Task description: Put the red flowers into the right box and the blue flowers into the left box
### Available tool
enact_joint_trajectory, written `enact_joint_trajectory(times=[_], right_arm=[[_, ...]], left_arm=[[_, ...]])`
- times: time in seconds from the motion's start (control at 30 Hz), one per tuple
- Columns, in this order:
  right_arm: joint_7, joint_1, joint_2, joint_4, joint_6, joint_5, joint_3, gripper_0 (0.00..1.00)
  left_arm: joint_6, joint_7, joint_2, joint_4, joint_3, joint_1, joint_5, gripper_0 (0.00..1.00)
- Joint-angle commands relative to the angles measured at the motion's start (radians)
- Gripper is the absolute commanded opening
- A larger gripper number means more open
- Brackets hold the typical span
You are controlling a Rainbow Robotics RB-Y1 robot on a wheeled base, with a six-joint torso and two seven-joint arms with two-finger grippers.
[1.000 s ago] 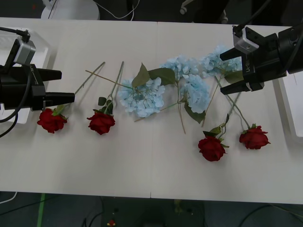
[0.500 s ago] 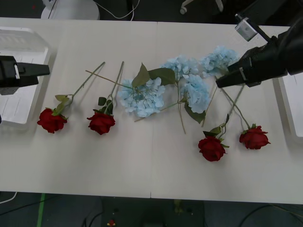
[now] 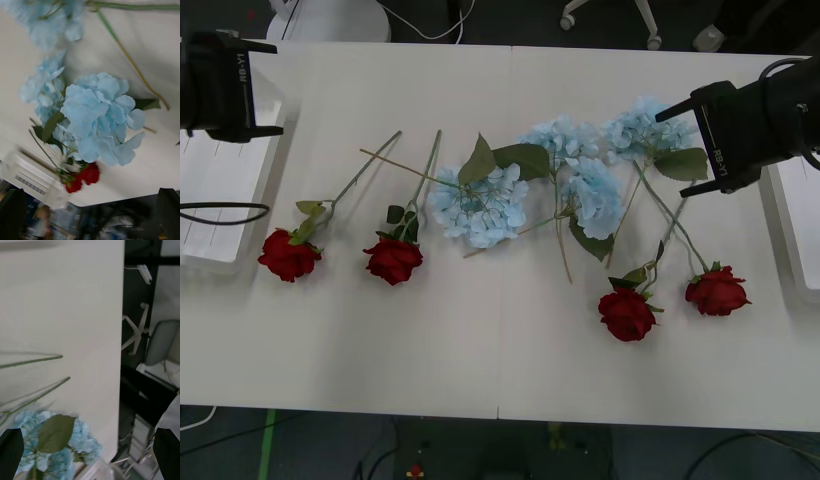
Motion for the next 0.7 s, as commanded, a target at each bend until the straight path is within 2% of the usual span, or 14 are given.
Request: enact_joint_trajectory(times=[0.03, 0.07, 0.2, 0.27, 0.37, 0.57, 0.7], right_arm=[[-0.298, -0.02, 0.018, -0.006, 0.002, 0.066, -0.001, 1.0], [-0.396, -0.02, 0.026, -0.004, 0.002, 0.091, -0.001, 1.0], [-0.558, -0.022, 0.058, 0.017, -0.001, 0.144, -0.001, 1.0], [-0.669, -0.022, 0.098, 0.06, -0.014, 0.187, -0.001, 1.0], [-0.752, -0.02, 0.142, 0.106, -0.01, 0.233, -0.003, 1.0], [-0.888, -0.013, 0.167, 0.155, -0.009, 0.261, -0.003, 1.0], [-0.931, 0.023, 0.151, 0.158, -0.01, 0.276, -0.003, 1.0]], left_arm=[[0.005, 0.116, -0.072, 0.038, -0.137, -0.079, -0.192, 1.0], [0.007, 0.183, -0.086, 0.058, -0.157, -0.084, -0.227, 1.0], [0.062, 0.297, -0.107, 0.084, -0.185, -0.093, -0.293, 1.0], [0.14, 0.369, -0.126, 0.089, -0.186, -0.093, -0.333, 1.0], [0.182, 0.421, -0.13, 0.129, -0.188, -0.092, -0.307, 1.0], [0.17, 0.435, -0.153, 0.218, -0.197, -0.092, -0.302, 1.0], [0.099, 0.422, -0.168, 0.304, -0.2, -0.093, -0.307, 1.0]])
